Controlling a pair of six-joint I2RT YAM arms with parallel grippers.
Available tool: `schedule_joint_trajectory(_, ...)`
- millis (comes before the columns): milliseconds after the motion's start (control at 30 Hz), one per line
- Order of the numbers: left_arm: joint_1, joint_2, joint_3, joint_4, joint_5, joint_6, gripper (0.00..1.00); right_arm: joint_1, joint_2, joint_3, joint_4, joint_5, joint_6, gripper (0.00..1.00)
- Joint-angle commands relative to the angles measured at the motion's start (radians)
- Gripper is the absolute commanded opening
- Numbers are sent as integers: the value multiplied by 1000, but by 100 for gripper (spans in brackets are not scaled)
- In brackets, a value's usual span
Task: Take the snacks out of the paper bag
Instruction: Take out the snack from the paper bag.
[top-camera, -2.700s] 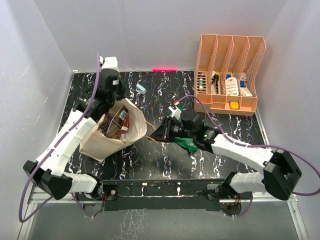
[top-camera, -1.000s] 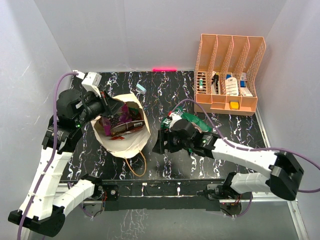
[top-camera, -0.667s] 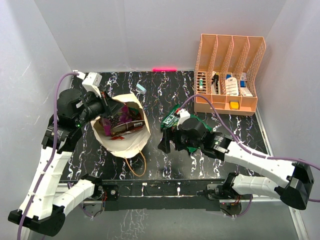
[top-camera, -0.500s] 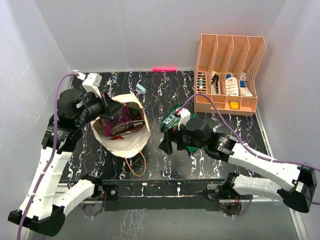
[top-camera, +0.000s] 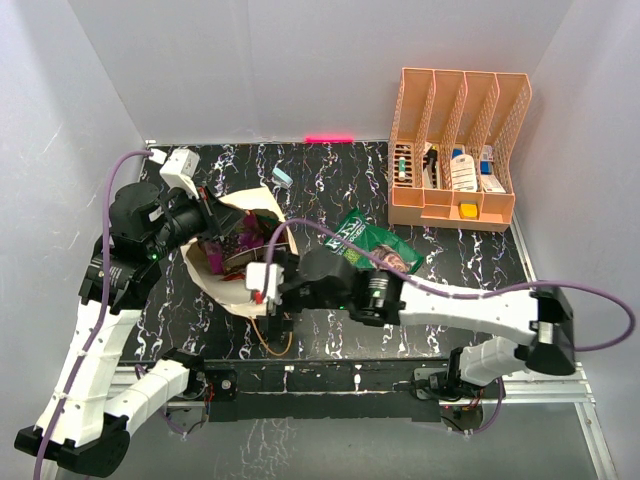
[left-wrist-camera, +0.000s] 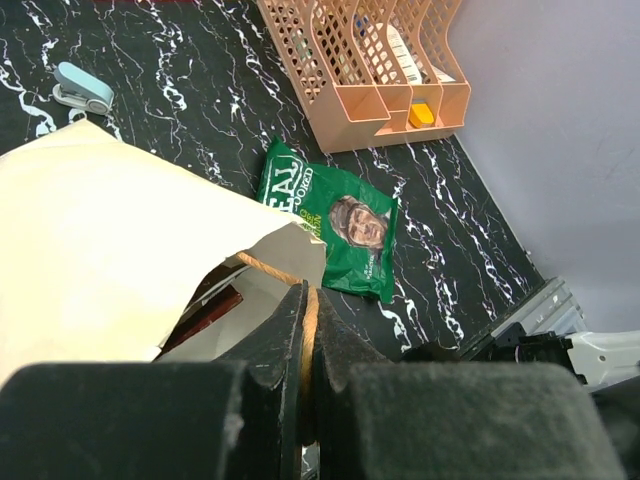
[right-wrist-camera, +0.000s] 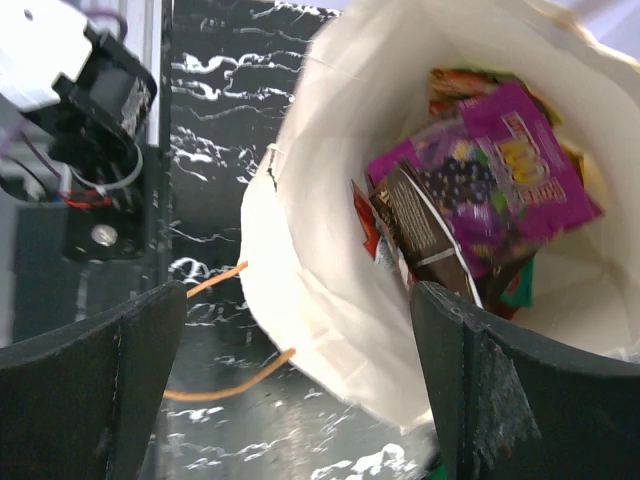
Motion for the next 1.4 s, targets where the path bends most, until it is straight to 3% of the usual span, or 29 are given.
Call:
schedule_joint_trajectory(0,-3,-11,29,-7,0,-23,0,14,116,59,70,154,-348,89)
schedule_joint_trajectory(233,-3,-5,31,1,21,-23,0,-33,272,97,200,218,-534,75)
schedule_joint_trajectory(367,-3,-13,40,0,22,-20,0,-94,332,136,202,145,-556,63)
schedule_joint_trajectory(767,-3,-32,32,7,27,-20,0,-210,464,230,119,-39,-620,69)
schedule_joint_trajectory(967,-3,-37,36,3,22,-20,0,-214,533,257,97,-18,-623,63)
schedule_joint_trajectory(1100,-3,-36,41,-2,21,-21,0,-213,549,266,90,-28,-608,48)
schedule_joint_trajectory(1267,-3,-39,46,-11,-13,-30,0,-205,511,290,42,-22,-552,9)
schedule_joint_trajectory(1367,-3,-42,44,-6,-54,-53,0,-190,456,266,68,-42,-524,7)
